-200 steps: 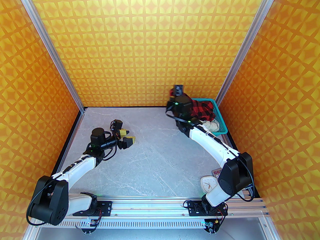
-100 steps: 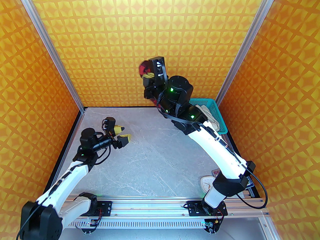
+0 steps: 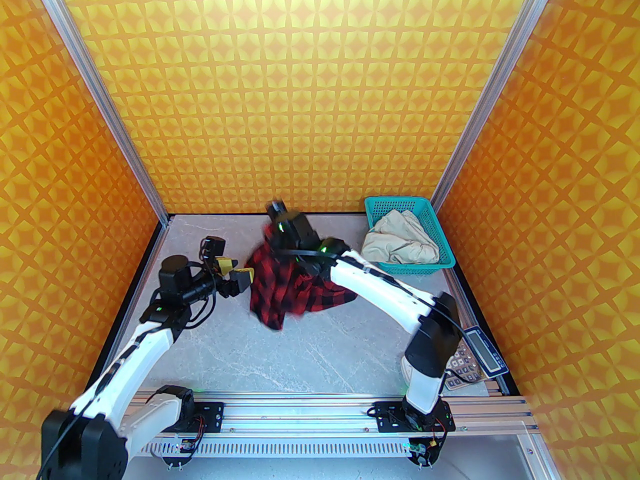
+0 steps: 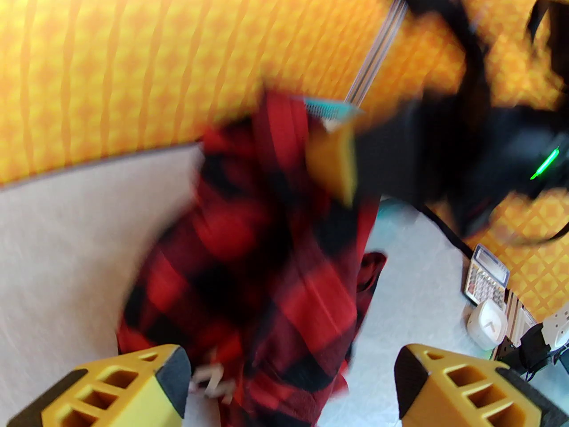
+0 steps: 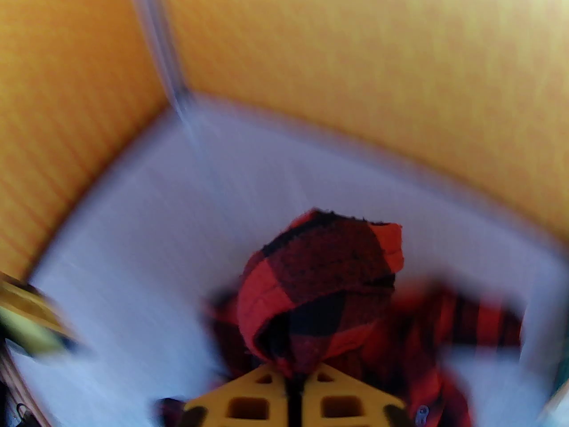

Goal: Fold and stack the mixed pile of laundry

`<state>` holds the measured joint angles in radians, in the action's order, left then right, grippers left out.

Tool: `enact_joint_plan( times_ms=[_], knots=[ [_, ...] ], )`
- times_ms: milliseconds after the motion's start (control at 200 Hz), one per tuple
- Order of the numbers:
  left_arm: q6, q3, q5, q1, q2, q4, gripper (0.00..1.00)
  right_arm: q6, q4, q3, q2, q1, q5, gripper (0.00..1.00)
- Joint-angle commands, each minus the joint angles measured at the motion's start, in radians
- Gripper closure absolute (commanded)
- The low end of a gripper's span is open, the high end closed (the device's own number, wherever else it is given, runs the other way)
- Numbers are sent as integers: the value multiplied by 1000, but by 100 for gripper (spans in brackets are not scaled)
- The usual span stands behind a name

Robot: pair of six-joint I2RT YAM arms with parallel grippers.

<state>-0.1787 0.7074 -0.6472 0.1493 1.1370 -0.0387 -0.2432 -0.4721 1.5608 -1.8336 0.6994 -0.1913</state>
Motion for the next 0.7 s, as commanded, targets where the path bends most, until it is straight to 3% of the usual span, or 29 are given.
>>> enact_joint_plan(
  times_ms=[0, 110, 265, 420, 695],
  knots=[
    [-15, -21, 23, 1, 82, 45, 21, -89, -22, -89, 72, -77, -5, 48],
    [-31, -24, 69, 7, 139, 68, 21, -100, -67, -218, 181, -100, -50, 35],
    [-25, -18, 100, 28, 214, 139, 23, -148, -136, -367, 303, -150, -7, 31],
    [-54, -92, 100, 86, 201, 148, 23, -192, -155, -487, 364, -150, 117, 27],
    [18, -91, 77, 220, 172, 158, 21, -213, -137, -510, 226, -196, 136, 28]
  ],
)
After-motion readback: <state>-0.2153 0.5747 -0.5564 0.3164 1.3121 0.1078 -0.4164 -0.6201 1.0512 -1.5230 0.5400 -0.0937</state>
